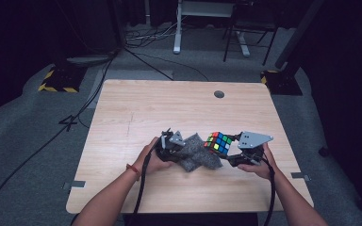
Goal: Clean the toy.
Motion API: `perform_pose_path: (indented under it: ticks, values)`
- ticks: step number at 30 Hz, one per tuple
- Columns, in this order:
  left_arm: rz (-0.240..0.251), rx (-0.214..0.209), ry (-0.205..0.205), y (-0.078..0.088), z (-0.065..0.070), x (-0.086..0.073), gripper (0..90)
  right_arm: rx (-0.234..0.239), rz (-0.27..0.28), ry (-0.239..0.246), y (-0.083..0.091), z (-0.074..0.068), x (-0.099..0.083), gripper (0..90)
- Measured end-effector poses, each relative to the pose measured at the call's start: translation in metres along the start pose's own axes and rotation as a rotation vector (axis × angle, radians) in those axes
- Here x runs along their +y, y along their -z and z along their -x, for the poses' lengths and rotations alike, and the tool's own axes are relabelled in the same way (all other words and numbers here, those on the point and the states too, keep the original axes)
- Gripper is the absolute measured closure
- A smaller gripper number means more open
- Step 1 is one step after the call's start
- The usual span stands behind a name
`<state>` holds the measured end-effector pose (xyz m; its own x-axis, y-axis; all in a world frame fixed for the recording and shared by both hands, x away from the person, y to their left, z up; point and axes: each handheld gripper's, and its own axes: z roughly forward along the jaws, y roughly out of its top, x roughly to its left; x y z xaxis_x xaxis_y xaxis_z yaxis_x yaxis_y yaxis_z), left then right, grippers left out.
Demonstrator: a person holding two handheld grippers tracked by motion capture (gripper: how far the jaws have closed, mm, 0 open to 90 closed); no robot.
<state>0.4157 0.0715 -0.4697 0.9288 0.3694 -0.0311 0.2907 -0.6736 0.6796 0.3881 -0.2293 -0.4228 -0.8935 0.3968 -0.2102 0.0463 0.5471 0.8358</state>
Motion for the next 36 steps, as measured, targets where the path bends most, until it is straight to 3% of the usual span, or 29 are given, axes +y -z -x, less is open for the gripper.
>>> perform_pose_path:
  ticks: [2, 6, 14, 16, 23, 27, 36]
  values:
    - [0.028, 0.006, -0.021, 0.007, 0.004, 0.003, 72.2, 0.006, 0.001, -0.003, -0.001, 0.0, 0.0, 34.0]
    - [0.032, 0.028, -0.039, 0.013, 0.01, 0.004, 72.2, 0.013, 0.009, -0.01, -0.001, 0.0, 0.001, 34.0]
    - [0.132, 0.045, -0.026, 0.035, 0.007, 0.001, 72.5, 0.022, 0.014, -0.015, 0.0, 0.0, 0.0, 34.0]
    - [0.176, 0.03, -0.022, 0.04, 0.007, 0.0, 72.6, 0.025, 0.015, -0.013, 0.0, 0.0, 0.001, 34.0]
    - [0.243, 0.04, -0.062, 0.054, 0.013, 0.005, 72.5, 0.041, 0.016, -0.005, -0.003, -0.003, 0.003, 34.0]
    - [0.282, 0.037, -0.091, 0.058, 0.017, 0.01, 72.5, 0.051, 0.016, -0.003, -0.004, -0.004, 0.004, 34.0]
    - [0.359, -0.019, -0.128, 0.06, 0.023, 0.019, 72.3, 0.055, 0.005, -0.003, -0.008, -0.006, 0.004, 34.0]
